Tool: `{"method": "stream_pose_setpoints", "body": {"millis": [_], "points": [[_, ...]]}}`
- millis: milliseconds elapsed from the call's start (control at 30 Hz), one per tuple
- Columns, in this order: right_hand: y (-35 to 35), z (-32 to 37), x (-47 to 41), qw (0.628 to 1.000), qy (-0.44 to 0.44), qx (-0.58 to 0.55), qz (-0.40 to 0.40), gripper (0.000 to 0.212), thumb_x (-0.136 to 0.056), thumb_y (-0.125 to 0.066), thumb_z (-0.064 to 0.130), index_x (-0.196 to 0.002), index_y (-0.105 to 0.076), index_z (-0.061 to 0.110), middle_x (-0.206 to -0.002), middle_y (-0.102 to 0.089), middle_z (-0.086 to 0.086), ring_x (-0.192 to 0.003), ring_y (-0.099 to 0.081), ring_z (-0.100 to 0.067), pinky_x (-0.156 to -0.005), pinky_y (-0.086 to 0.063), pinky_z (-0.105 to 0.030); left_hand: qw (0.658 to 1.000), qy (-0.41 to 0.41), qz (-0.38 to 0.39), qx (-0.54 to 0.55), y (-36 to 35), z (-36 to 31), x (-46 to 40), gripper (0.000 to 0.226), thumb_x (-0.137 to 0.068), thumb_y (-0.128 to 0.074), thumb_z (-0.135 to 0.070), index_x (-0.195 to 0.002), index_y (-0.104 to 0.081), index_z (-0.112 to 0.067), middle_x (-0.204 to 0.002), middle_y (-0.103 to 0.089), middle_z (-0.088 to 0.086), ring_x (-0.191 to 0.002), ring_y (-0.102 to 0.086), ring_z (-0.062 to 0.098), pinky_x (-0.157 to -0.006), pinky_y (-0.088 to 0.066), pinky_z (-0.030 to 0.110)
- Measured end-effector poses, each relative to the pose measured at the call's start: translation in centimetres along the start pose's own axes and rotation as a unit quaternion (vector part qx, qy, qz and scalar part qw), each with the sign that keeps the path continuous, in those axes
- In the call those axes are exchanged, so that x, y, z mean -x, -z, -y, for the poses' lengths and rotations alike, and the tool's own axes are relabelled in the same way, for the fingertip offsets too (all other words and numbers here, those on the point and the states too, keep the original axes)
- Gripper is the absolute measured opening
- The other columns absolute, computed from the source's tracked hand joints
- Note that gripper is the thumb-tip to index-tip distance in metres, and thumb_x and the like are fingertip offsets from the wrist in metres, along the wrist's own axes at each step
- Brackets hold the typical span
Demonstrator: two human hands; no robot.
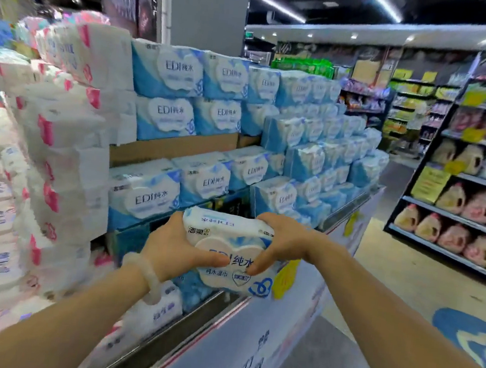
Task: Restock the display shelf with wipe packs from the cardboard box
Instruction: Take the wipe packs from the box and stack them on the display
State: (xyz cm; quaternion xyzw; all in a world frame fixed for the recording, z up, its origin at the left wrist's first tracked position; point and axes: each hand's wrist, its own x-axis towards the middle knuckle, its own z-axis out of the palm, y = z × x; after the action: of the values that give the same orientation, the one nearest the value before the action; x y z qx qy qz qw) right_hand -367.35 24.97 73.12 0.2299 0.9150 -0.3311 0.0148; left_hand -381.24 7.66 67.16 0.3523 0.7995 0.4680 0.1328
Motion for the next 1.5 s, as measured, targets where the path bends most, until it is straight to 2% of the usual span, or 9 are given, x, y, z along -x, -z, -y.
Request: {"method": "stream_pose_setpoints", "body": {"millis": [367,533,667,800,900,967,1200,1333,1500], "points": [[6.7,-3.8,-15.8,0.989,0.062,0.098,0.089,0.072,-0.055,-0.092,0.016,-0.116,-0.053,0.017,-0.110,-0.058,0.004,-0.103,-0.055,-0.017,-0.081,-0.048,-0.029,0.989,0.084,-0.119,-0.039,-5.1,-0.3,-11.7,0.096,-0.044,-0.081,-0.068,-0.118,-0.052,-0.014,-0.102,-0.062,-0.009,-0.096,-0.061,0.012,-0.077,-0.046,0.028],[7.5,-5.0,-21.1,0.977,0.098,0.151,0.110,0.102,-0.056,-0.092,0.025,-0.142,-0.037,0.013,-0.145,-0.043,-0.004,-0.133,-0.041,-0.023,-0.108,-0.037,-0.032,0.981,0.132,-0.130,-0.065,-7.0,1.0,-14.2,0.097,-0.043,-0.069,-0.082,-0.115,-0.059,-0.018,-0.104,-0.070,-0.005,-0.097,-0.066,0.014,-0.081,-0.052,0.029],[6.7,-6.3,-23.0,0.931,0.138,0.325,0.088,0.047,-0.061,-0.088,0.037,-0.092,-0.059,0.017,-0.099,-0.055,-0.009,-0.103,-0.048,-0.029,-0.071,-0.048,-0.031,0.965,0.193,-0.176,0.018,-11.0,1.6,-15.2,0.095,-0.056,-0.086,-0.049,-0.129,-0.032,-0.019,-0.121,-0.062,-0.003,-0.112,-0.061,0.021,-0.095,-0.049,0.034],[5.8,-8.4,-25.7,0.869,0.191,0.443,0.107,0.103,-0.064,-0.076,0.060,-0.148,-0.032,0.018,-0.154,-0.028,-0.008,-0.139,-0.027,-0.031,-0.115,-0.023,-0.041,0.954,0.232,-0.191,0.013,-13.3,1.2,-16.1,0.112,-0.056,-0.090,-0.039,-0.143,-0.023,-0.015,-0.128,-0.057,-0.001,-0.119,-0.057,0.024,-0.096,-0.048,0.035],[6.8,-9.0,-26.9,0.863,0.224,0.438,0.116,0.121,-0.058,-0.074,0.071,-0.153,-0.010,0.032,-0.161,-0.005,-0.001,-0.148,-0.005,-0.031,-0.120,0.003,-0.051,0.949,0.235,-0.201,0.059,-13.6,1.2,-16.4,0.113,-0.055,-0.091,-0.029,-0.143,-0.022,-0.014,-0.131,-0.054,-0.003,-0.119,-0.054,0.015,-0.098,-0.048,0.031],[7.5,-9.6,-27.3,0.868,0.242,0.418,0.118,0.118,-0.057,-0.074,0.070,-0.151,-0.012,0.035,-0.159,-0.012,-0.001,-0.146,-0.009,-0.030,-0.120,0.000,-0.052,0.949,0.233,-0.205,0.059,-14.1,0.9,-16.5,0.106,-0.061,-0.089,-0.023,-0.143,-0.022,-0.013,-0.127,-0.052,-0.008,-0.114,-0.051,0.008,-0.090,-0.045,0.019],[8.4,-10.5,-27.4,0.884,0.270,0.352,0.146,0.109,-0.065,-0.079,0.055,-0.151,-0.015,0.034,-0.159,-0.013,0.001,-0.145,-0.010,-0.030,-0.119,-0.017,-0.050,0.932,0.268,-0.242,-0.003,-14.9,-0.3,-16.2,0.105,-0.061,-0.089,-0.029,-0.144,-0.025,-0.021,-0.132,-0.053,-0.003,-0.123,-0.050,0.018,-0.093,-0.040,0.024],[8.5,-12.0,-27.6,0.882,0.311,0.333,0.120,0.107,-0.066,-0.073,0.063,-0.152,-0.017,0.034,-0.156,-0.017,0.001,-0.142,-0.014,-0.029,-0.117,-0.019,-0.047,0.928,0.221,-0.265,-0.140,-15.5,-2.3,-16.3,0.121,-0.064,-0.087,-0.029,-0.152,-0.004,-0.028,-0.154,-0.019,0.010,-0.140,-0.028,0.025,-0.110,-0.031,0.033],[7.8,-12.9,-28.3,0.876,0.336,0.332,0.095,0.104,-0.066,-0.070,0.067,-0.150,-0.018,0.035,-0.155,-0.019,-0.002,-0.140,-0.019,-0.032,-0.115,-0.018,-0.049,0.929,0.248,-0.164,-0.220,-15.7,-2.8,-17.5,0.093,-0.073,-0.080,-0.029,-0.149,-0.026,-0.025,-0.159,0.003,0.011,-0.147,-0.013,0.023,-0.113,-0.022,0.023]]}}
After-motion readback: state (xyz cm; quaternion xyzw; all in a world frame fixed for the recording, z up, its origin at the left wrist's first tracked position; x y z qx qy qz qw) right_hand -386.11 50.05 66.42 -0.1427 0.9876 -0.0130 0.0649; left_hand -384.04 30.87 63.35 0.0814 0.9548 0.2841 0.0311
